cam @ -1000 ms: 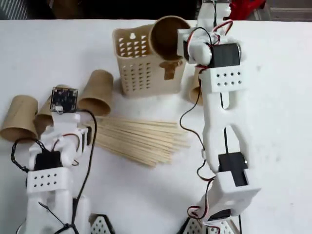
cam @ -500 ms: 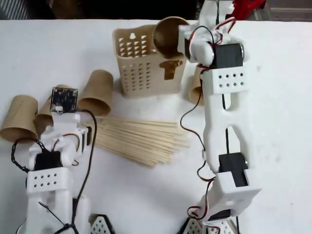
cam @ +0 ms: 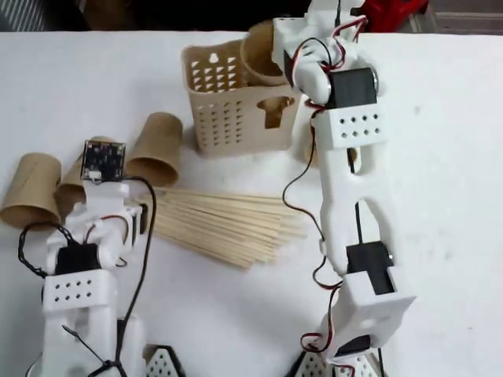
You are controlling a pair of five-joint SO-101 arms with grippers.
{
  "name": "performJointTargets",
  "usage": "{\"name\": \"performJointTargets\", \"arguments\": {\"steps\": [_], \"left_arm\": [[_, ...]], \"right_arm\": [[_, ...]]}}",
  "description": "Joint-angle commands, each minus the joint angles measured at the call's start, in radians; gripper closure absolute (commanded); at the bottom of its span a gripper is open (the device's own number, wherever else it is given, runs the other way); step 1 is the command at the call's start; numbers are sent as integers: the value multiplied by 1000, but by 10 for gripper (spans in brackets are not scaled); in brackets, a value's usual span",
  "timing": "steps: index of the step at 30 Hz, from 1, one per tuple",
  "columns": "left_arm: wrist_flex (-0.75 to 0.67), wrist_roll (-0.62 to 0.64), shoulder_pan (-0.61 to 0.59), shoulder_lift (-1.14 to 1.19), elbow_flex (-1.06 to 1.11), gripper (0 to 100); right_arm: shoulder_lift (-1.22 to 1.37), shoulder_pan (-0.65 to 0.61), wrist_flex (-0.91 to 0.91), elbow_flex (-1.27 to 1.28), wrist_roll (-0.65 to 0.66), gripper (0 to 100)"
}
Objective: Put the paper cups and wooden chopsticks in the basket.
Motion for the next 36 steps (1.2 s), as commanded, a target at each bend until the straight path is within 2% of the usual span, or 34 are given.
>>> {"name": "performJointTargets", "arguments": {"steps": [1,4,7,10,13,17,22,27,29,33,36], "left_arm": [[-23,11,-1,-21,-6,793],[-23,11,-1,-21,-6,793],[-23,11,-1,-21,-6,793],[-23,11,-1,-21,-6,793],[-23,11,-1,-21,-6,793],[-23,9,-2,-21,-6,793],[-23,9,-2,-21,-6,793],[-23,9,-2,-21,-6,793],[-23,9,-2,-21,-6,793],[-23,9,-2,-21,-6,793],[-23,9,-2,-21,-6,793]], "right_arm": [[-13,12,-33,-18,-2,639],[-13,54,28,-14,-2,640],[-15,148,232,-18,18,640],[-4,249,401,-14,256,639],[-5,303,440,68,468,639],[-65,355,435,230,666,638],[-208,372,242,612,829,638],[-401,349,-67,1045,907,631],[-460,329,-160,1175,921,597],[-486,282,-286,1298,916,534],[-447,255,-332,1309,916,529]]}}
